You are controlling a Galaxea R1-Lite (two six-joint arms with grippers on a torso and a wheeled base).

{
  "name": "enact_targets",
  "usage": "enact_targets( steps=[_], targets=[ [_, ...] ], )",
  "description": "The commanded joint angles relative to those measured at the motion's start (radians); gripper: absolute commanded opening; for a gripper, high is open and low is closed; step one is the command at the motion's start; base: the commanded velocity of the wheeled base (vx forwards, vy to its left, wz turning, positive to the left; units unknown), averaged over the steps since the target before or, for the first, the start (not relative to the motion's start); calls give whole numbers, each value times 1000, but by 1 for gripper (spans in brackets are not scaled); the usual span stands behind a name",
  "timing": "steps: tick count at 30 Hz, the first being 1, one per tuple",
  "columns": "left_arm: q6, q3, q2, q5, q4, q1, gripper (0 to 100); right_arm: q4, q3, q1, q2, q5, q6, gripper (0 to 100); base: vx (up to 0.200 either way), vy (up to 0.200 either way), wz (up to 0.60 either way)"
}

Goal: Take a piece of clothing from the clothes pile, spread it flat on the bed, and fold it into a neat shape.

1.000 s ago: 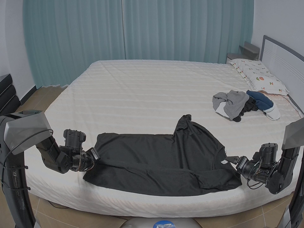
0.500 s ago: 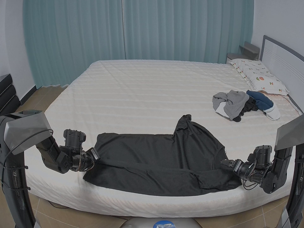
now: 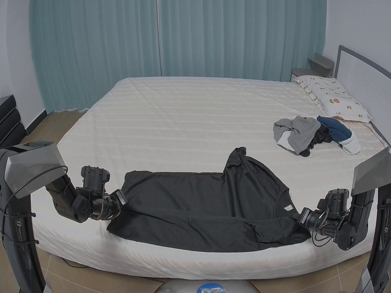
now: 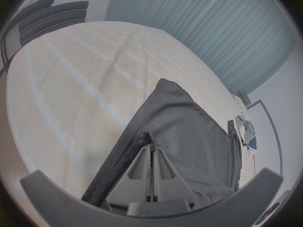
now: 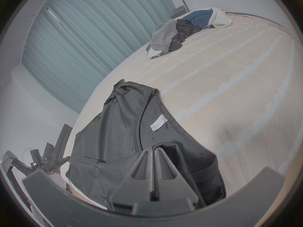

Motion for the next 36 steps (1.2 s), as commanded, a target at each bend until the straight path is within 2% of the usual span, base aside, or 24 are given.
enact_targets(
  steps=[1, 11, 14, 21, 24, 36],
  targets=[
    [-1, 2, -6, 1, 2, 3, 0, -11, 5, -13, -4, 1, 0, 0, 0, 0, 0],
    [7, 17, -41, 7, 4, 14, 0, -74, 45, -44, -39, 5, 25, 0, 0, 0, 0],
    [10, 40, -87, 9, 7, 20, 0, -101, 79, -43, -87, 8, 68, 0, 0, 0, 0],
    [38, 111, -182, 9, 5, 19, 0, -108, 123, -39, -156, 13, 101, 0, 0, 0, 0],
    [67, 135, -213, 9, 7, 20, 0, -106, 146, -38, -203, 51, 138, 0, 0, 0, 0],
    [62, 229, -296, 12, -2, 22, 0, -120, 228, -32, -308, 68, 143, 0, 0, 0, 0]
  ],
)
